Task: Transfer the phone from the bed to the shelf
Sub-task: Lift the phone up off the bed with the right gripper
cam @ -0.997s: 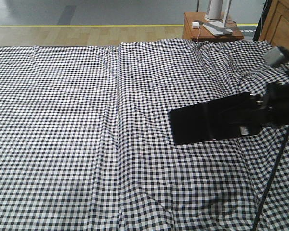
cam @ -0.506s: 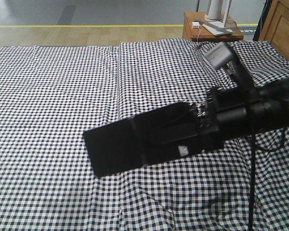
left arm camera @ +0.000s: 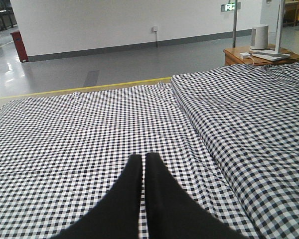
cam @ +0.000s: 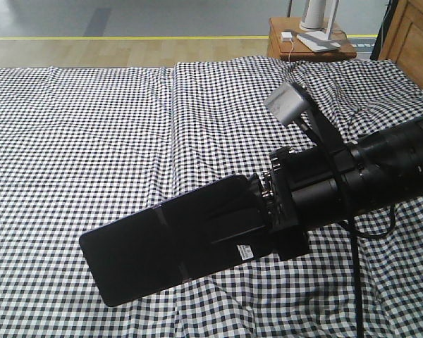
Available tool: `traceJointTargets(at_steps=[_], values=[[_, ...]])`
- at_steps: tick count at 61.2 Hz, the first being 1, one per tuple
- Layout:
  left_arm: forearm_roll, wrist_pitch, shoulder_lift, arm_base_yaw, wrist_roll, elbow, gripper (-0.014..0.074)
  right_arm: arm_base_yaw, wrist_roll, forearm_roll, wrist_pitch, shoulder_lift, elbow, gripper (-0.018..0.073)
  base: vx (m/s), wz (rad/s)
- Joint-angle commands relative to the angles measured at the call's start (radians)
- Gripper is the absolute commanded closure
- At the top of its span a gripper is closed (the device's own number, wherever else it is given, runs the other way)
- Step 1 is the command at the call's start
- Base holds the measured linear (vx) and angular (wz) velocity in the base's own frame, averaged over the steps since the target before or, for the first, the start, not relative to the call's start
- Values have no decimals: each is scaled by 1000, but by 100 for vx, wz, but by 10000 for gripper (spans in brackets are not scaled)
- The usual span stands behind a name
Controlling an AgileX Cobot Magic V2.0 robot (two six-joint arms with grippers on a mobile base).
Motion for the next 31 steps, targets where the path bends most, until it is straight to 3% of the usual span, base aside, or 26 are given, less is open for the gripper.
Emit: traceJointTargets(at_steps=[1, 31], values=[[-4, -72, -5, -2, -4, -26, 596, 1, -3, 91, 83, -32, -26, 560, 0, 0], [-4, -72, -5, -2, -4, -26, 596, 1, -4, 87, 83, -32, -26, 560, 0, 0]])
